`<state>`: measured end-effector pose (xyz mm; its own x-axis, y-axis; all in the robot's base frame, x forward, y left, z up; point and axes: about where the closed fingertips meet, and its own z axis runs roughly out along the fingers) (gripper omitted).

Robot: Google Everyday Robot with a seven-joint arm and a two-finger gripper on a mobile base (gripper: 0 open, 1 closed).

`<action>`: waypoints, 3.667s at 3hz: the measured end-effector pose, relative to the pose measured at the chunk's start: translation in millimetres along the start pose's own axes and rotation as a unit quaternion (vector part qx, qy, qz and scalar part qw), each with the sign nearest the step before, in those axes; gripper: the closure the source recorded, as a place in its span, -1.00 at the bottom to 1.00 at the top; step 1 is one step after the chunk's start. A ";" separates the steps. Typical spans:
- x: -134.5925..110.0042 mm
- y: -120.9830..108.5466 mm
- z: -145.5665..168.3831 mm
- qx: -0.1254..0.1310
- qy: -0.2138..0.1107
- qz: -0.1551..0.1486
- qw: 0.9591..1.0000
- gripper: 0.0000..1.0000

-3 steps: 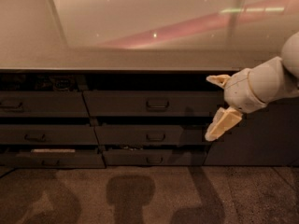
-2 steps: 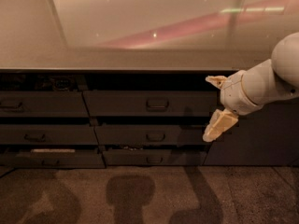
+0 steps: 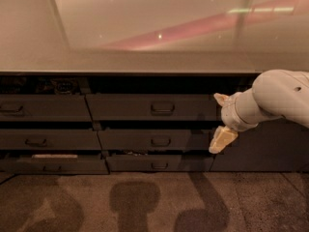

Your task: Open top drawer

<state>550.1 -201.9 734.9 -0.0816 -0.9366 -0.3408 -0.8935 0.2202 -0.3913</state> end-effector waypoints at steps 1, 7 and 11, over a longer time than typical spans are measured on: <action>0.0 0.0 0.0 0.000 0.000 0.000 1.000 -1.00; 53.4 -59.1 87.2 -0.094 0.096 0.073 0.988 -1.00; 29.4 -14.0 70.8 0.088 0.129 -0.016 0.988 -1.00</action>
Offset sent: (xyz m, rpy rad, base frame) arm 0.1064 -0.0417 -0.0062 -0.0558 0.1813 -0.2005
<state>591.5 -213.2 669.9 -0.1854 -0.9769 -0.1060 -0.8089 0.2130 -0.5480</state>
